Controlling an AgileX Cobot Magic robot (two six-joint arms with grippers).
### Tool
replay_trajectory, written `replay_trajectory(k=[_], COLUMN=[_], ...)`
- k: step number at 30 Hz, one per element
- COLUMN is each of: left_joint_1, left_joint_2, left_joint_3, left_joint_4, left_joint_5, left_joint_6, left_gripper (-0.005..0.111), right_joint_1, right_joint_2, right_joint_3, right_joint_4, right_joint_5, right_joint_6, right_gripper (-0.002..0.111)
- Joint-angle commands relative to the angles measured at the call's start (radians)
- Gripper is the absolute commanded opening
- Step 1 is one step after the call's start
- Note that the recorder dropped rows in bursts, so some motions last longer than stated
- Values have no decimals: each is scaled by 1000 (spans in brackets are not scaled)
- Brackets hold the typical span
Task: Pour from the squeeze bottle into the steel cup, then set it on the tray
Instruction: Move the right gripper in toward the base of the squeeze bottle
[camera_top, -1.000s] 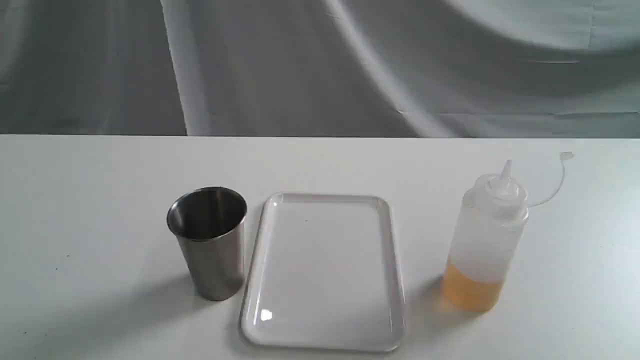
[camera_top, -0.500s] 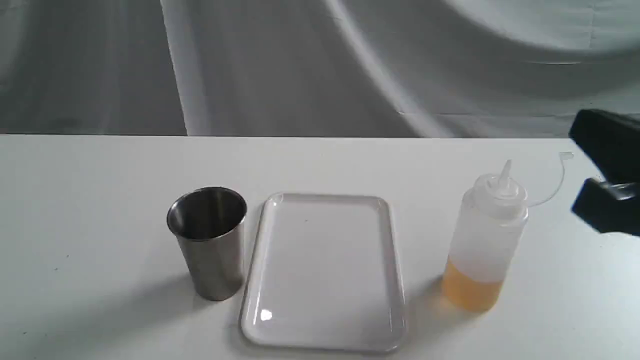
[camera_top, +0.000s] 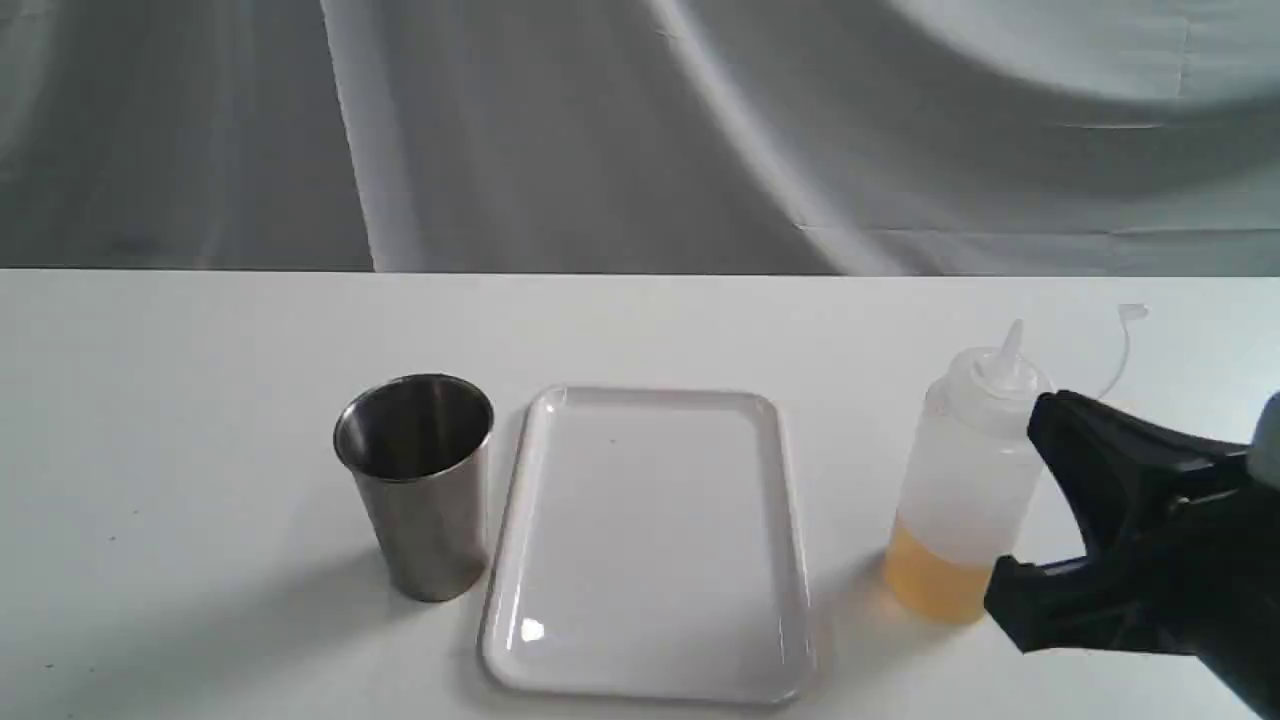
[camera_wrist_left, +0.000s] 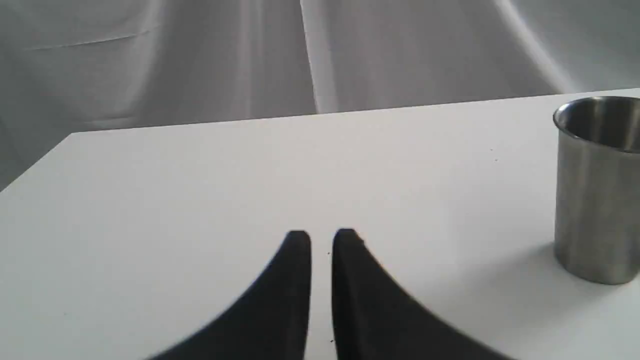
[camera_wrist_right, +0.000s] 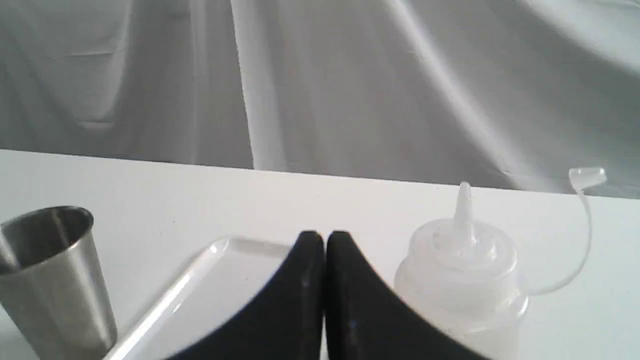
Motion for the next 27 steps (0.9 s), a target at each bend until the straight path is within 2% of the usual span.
replay_trajectory(k=[1, 5, 8, 15, 21, 27], left_joint_1=[-2, -2, -2, -2, -2, -2], left_joint_2=[-5, -5, -5, -5, -5, -5], left_joint_3=[4, 4, 4, 4, 4, 4], left_joint_4=[2, 2, 2, 2, 2, 2], left_joint_5=[-7, -7, -7, -7, -7, -7], left_joint_6=[-2, -2, -2, -2, -2, -2], left_gripper=[8, 8, 8, 8, 8, 8], right_joint_1=[40, 78, 98, 100, 100, 100], right_joint_2=[37, 91, 130, 230, 319, 399], right_joint_3=[29, 56, 71, 72, 72, 72], right_joint_4=[58, 194, 222, 207, 154, 117], right_joint_5=[-91, -171, -221, -210, -190, -198], right_joint_6=[-13, -13, 0, 50, 205, 216], right_gripper=[0, 0, 0, 0, 0, 0])
